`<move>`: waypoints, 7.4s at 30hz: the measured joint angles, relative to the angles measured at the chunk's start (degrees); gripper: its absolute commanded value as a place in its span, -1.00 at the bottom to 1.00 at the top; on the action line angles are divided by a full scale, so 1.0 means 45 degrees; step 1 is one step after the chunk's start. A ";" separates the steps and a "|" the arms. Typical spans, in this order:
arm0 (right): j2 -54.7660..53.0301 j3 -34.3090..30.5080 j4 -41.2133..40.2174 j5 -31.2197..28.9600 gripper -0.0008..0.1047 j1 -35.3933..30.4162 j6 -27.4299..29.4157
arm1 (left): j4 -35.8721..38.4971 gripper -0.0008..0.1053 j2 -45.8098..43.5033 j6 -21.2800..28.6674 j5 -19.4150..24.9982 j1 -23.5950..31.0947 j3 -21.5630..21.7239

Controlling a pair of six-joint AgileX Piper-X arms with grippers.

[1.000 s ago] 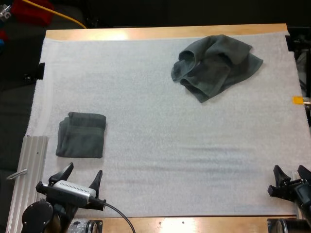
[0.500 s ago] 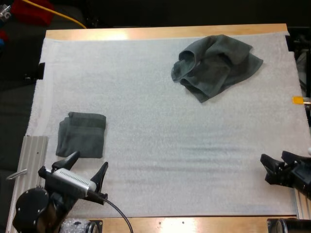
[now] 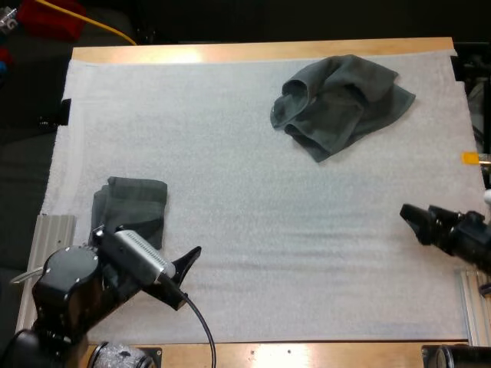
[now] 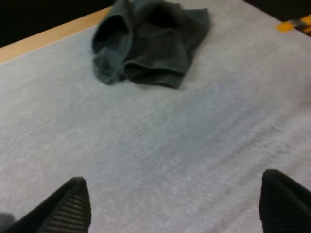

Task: Pick towel from pile, fold and stack

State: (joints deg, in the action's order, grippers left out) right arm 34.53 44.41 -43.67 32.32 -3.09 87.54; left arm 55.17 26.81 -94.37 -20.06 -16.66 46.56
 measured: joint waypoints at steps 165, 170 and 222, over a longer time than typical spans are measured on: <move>0.8992 0.8336 0.0547 -0.5368 -0.94 0.9802 0.0249 | -0.0575 0.33 0.1426 -0.0656 -0.0559 -0.1041 0.0358; 0.9053 0.7526 -0.0368 -0.6001 -0.94 0.9835 0.0421 | -0.0575 0.33 0.1426 -0.0656 -0.0559 -0.1041 0.0358; 0.9053 0.2660 -0.0261 -0.9323 -0.94 0.6810 0.1127 | -0.2470 0.33 0.6261 -0.2257 -0.4871 -0.1041 -0.3051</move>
State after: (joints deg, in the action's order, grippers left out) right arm 75.27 56.38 -44.84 -9.64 27.56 92.62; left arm 44.05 54.98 -104.52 -41.98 -21.34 32.83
